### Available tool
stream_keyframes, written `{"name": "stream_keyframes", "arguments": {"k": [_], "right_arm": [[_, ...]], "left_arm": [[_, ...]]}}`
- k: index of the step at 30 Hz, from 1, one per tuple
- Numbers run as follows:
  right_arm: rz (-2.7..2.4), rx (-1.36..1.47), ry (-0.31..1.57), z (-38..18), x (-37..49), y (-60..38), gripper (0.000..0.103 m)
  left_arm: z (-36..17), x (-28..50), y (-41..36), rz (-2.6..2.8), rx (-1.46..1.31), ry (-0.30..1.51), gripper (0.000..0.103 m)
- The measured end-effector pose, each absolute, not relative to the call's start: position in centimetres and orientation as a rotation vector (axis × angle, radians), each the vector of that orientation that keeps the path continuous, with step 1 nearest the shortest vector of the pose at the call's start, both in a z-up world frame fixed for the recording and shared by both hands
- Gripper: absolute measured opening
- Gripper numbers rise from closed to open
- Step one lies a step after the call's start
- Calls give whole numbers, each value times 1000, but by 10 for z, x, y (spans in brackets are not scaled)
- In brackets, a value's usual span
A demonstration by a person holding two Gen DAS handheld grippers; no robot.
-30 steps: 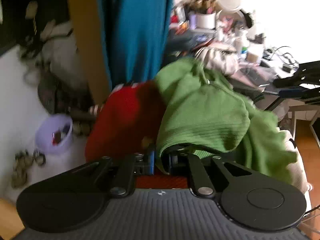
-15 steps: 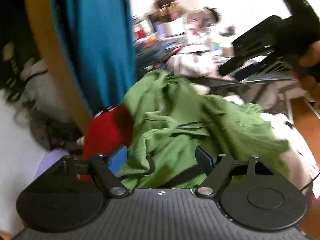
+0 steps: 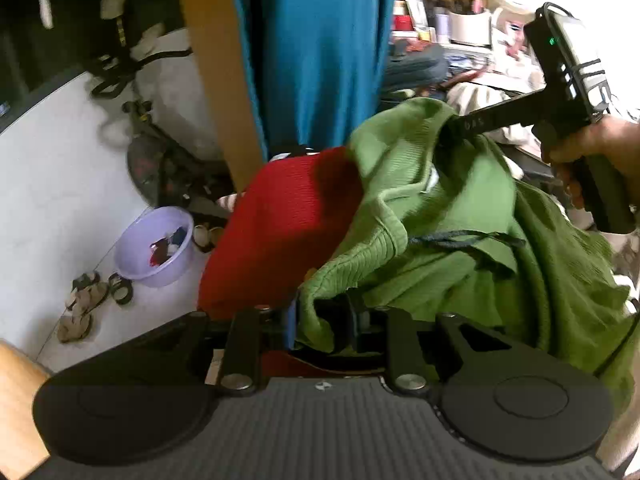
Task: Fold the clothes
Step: 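Lift the green shirt off the pile with both grippers and carry it to the bed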
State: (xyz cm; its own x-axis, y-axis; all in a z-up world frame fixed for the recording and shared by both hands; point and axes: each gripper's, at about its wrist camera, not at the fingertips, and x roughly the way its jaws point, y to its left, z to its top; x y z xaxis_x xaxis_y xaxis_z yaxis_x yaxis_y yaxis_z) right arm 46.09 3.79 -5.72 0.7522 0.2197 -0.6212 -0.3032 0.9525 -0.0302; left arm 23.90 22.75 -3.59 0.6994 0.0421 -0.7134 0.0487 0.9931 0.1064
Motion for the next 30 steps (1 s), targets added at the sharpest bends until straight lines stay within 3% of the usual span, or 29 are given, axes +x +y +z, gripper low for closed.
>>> {"name": "stream_keyframes", "arguments": {"k": [3, 4, 5, 6, 10, 16, 26, 30], "right_arm": [[321, -144, 657, -62, 481, 48, 47], [342, -114, 660, -61, 487, 48, 36], [368, -72, 664, -59, 493, 46, 10], [392, -25, 673, -57, 499, 44, 3], [440, 182, 639, -28, 510, 28, 3], [490, 299, 394, 71, 474, -4, 3], [217, 340, -85, 251, 318, -95, 2], [16, 258, -200, 302, 232, -121, 2]], "left_arm": [[-28, 237, 234, 60, 66, 766, 10], [-22, 235, 237, 92, 53, 749, 10], [-17, 233, 239, 125, 41, 732, 9], [-9, 231, 243, 155, 35, 704, 9], [27, 225, 262, 227, 10, 590, 8], [88, 218, 276, 172, -12, 411, 8], [248, 210, 243, -211, -63, -136, 8], [281, 187, 210, -443, -79, -307, 8]]}}
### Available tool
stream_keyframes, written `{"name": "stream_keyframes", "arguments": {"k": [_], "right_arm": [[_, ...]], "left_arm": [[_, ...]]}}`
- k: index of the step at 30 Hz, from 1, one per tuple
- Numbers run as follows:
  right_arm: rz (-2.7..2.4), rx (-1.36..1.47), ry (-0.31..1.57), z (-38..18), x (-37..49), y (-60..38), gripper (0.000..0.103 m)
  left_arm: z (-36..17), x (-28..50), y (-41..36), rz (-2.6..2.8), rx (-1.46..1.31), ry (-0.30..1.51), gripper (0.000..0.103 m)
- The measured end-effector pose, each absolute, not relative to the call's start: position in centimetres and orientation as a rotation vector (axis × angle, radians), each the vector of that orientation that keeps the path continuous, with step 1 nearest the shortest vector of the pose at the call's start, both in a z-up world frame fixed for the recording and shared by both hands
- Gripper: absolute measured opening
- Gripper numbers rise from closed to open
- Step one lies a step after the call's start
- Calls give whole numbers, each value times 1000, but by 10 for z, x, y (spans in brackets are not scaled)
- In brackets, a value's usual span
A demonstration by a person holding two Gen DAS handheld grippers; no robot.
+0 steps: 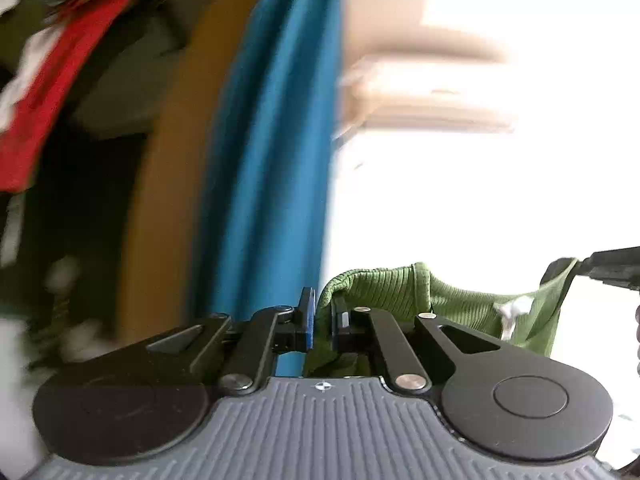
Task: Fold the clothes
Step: 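Lift the green shirt off the pile with both grippers and carry it to the bed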
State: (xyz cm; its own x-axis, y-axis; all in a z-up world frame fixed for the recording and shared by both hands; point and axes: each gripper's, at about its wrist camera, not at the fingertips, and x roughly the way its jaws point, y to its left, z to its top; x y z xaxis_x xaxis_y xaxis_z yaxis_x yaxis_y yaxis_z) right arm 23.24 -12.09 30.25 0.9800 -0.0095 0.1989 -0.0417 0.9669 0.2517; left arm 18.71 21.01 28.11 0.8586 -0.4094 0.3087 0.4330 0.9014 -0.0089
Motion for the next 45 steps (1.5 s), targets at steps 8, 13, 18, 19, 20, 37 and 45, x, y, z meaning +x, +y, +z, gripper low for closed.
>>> {"name": "stream_keyframes", "arguments": {"k": [8, 13, 18, 19, 20, 37, 45], "right_arm": [[-388, 178, -205, 330, 63, -188, 2], [-539, 162, -204, 331, -37, -242, 2], [-612, 156, -207, 321, -143, -324, 2], [-615, 156, -205, 317, -165, -344, 2], [-617, 159, -201, 313, -185, -366, 2], [-690, 366, -62, 187, -333, -619, 2], [-721, 384, -64, 145, -283, -723, 2]], "left_arm": [[286, 149, 97, -778, -179, -352, 5], [270, 118, -15, -922, -149, -251, 5], [230, 65, -144, -968, -117, -167, 5], [222, 52, -168, -964, -118, -158, 5], [213, 39, -193, -961, -120, -150, 5], [133, -34, -402, -947, -22, -105, 5], [111, 34, -535, -1062, 21, -36, 5]]}}
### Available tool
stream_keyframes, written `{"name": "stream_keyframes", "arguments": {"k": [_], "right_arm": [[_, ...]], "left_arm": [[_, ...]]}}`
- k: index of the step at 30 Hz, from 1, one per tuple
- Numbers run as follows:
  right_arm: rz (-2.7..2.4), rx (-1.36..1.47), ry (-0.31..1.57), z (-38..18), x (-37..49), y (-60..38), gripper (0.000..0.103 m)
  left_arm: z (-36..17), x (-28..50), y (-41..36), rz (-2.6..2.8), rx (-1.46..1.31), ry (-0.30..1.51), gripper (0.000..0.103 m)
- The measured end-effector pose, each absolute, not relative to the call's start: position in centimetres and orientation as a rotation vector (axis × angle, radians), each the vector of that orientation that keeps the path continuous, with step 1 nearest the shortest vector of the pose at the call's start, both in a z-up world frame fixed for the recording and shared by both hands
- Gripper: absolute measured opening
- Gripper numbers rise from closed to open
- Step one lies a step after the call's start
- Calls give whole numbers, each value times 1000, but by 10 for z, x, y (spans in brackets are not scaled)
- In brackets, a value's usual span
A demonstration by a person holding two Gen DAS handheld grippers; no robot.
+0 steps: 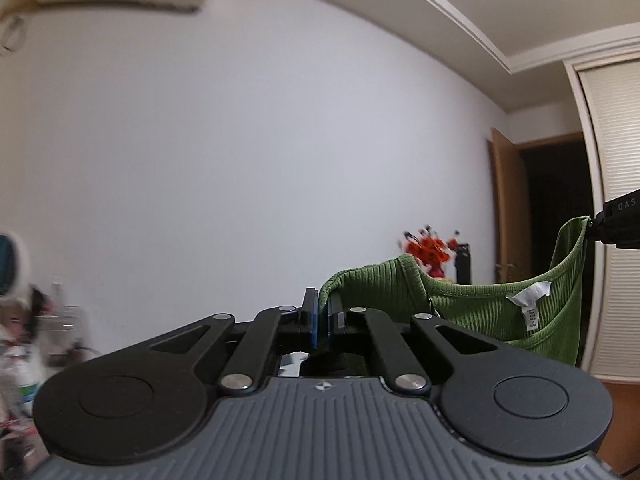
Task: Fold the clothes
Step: 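Lift the green shirt off the pile with both grippers and carry it to the bed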
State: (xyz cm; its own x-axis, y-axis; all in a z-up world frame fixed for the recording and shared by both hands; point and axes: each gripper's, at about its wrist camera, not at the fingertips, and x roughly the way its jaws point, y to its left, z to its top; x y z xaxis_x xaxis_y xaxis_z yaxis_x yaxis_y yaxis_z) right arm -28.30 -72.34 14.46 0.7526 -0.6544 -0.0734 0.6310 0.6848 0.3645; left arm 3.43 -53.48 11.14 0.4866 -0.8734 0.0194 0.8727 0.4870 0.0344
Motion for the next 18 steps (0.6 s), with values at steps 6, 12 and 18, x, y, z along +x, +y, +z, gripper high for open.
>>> {"name": "stream_keyframes", "arguments": {"k": [6, 12, 18], "right_arm": [[-773, 418, -184, 139, -227, -834, 2], [-786, 375, -268, 173, -159, -944, 2], [-764, 278, -274, 214, -83, -1046, 2]], "left_arm": [[129, 128, -650, -1132, 42, -40, 5], [161, 203, -731, -1148, -15, -123, 5], [166, 259, -817, -1113, 3, -95, 5]]}}
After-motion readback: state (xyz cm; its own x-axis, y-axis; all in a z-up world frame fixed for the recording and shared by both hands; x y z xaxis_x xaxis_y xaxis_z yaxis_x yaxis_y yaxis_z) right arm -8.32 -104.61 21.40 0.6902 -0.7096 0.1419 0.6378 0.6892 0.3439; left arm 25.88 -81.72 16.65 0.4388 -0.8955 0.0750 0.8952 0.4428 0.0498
